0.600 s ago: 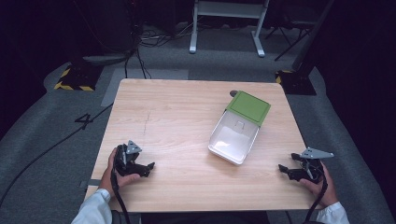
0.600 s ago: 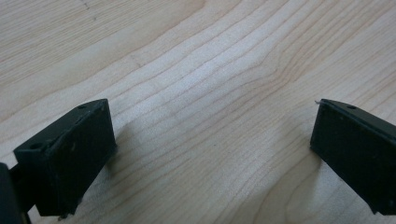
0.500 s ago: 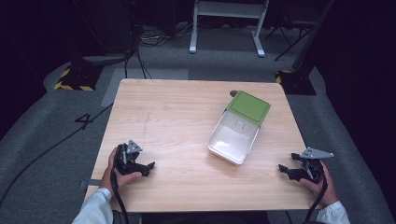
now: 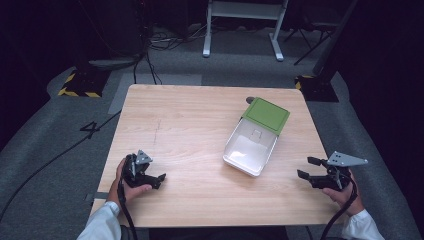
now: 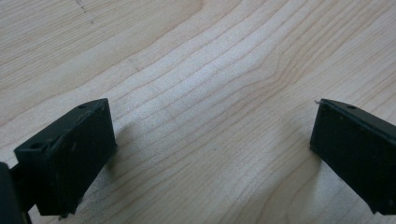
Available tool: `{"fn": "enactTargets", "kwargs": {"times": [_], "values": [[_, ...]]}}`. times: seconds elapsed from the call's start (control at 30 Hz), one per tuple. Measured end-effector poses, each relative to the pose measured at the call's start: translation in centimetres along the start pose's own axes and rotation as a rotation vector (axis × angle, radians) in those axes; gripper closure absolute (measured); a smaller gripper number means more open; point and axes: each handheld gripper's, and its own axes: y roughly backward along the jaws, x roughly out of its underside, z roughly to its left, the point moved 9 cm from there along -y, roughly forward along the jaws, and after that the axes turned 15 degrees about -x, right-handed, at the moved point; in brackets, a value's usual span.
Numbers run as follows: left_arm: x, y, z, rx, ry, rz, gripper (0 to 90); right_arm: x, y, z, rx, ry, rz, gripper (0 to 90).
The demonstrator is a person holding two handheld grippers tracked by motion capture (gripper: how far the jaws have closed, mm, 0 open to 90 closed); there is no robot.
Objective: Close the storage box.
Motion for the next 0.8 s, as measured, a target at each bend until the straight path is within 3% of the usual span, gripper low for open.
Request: {"fn": "enactTargets", "kwargs": {"times": [0.1, 0.13, 0.3, 0.6, 0.8], "values": [[0.0, 0.0, 0.0, -0.001, 0.0, 0.0, 0.3, -1.3, -0.1, 0.6, -0.015, 0.019, -0.006, 26.1], [0.0, 0.0, 0.0, -0.001, 0.0, 0.0, 0.3, -2.6, -0.1, 1.3, -0.029, 0.045, -0.01, 26.4], [0.0, 0.0, 0.0, -0.001, 0.0, 0.0, 0.3, -5.2, -0.7, 3.0, -0.056, 0.102, -0.01, 27.1], [0.0, 0.0, 0.0, 0.0, 0.001, 0.0, 0.3, -9.5, -3.1, 6.6, -0.143, 0.2, -0.001, 29.6], [0.0, 0.0, 0.0, 0.0, 0.001, 0.0, 0.4, -11.1, -5.2, 8.3, -0.182, 0.235, 0.02, 30.9]]}}
